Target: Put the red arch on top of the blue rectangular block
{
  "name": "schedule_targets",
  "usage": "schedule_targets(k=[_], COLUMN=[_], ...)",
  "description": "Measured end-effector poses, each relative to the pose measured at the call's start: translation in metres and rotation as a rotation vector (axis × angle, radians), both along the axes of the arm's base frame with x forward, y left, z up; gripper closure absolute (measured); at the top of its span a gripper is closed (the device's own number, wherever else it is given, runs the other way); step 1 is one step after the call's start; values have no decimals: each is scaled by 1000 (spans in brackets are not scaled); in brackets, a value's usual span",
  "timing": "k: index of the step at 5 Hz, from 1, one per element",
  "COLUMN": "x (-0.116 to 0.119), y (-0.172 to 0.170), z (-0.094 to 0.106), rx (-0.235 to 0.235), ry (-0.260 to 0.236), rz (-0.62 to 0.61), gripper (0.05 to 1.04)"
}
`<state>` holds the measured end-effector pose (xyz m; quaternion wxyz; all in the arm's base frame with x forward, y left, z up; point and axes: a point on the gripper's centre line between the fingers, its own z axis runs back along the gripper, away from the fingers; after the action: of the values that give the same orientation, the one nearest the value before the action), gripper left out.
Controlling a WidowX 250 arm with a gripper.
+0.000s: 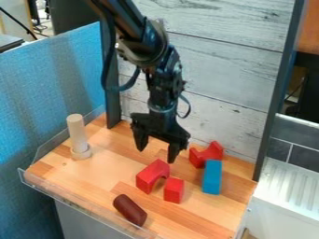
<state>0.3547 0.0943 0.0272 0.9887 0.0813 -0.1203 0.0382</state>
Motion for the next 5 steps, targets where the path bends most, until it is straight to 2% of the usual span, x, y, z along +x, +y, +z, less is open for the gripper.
schedule_targets(k=[2, 4, 5], x=[3, 8, 10], y=[11, 12, 11], z=[-17, -43, -48], rx=[68, 42, 24], ry=[-85, 5, 28], rz=[-74, -72, -79], gripper=[84, 84, 84])
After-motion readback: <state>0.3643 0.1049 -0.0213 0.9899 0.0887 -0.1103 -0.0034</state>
